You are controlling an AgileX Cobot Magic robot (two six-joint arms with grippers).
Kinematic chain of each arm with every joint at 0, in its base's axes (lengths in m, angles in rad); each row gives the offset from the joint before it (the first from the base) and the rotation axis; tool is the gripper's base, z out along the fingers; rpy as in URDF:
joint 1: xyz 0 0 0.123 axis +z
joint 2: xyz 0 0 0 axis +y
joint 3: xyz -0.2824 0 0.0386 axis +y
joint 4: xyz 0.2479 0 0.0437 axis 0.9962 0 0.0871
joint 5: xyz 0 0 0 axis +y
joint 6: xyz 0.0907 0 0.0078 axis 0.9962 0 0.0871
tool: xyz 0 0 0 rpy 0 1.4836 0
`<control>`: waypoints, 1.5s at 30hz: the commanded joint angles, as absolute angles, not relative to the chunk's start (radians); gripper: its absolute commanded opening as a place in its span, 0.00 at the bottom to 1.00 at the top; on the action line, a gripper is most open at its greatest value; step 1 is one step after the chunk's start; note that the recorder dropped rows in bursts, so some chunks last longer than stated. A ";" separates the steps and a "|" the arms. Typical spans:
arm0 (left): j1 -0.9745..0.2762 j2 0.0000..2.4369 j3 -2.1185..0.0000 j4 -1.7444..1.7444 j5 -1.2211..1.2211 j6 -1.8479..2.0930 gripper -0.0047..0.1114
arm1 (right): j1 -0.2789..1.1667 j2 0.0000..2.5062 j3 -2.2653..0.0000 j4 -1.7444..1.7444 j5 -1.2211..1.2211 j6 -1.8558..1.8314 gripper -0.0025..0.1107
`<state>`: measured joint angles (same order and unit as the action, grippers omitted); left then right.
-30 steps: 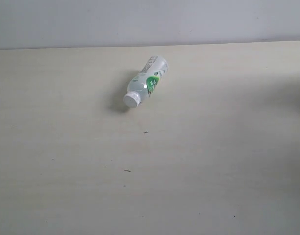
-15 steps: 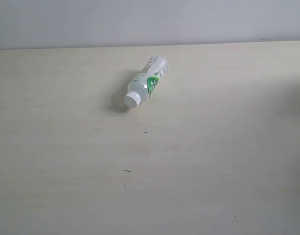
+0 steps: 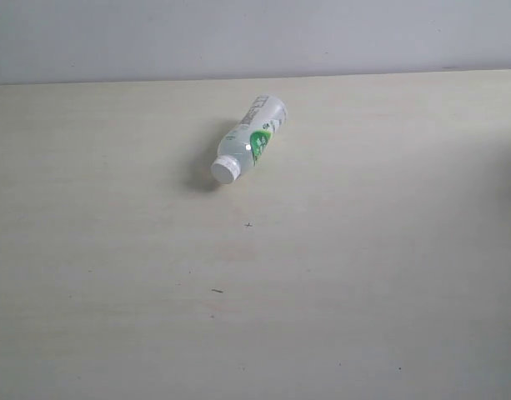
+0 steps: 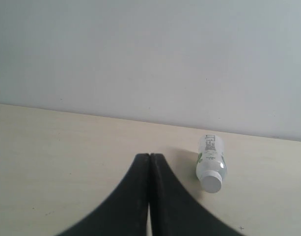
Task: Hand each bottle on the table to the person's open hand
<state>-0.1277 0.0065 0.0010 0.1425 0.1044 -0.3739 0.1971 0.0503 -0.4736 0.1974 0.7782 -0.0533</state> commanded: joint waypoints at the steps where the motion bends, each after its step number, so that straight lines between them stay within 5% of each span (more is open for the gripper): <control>1: -0.127 0.000 0.000 0.147 0.100 -0.373 0.05 | 0.199 0.000 -0.425 0.184 0.585 -0.076 0.02; 10: -0.127 0.000 0.000 0.147 0.100 -0.373 0.05 | 0.199 0.000 -0.032 0.127 0.035 -0.086 0.02; 45: -0.127 0.000 0.000 0.147 0.100 -0.373 0.05 | 0.199 0.000 0.000 0.132 0.075 -0.081 0.02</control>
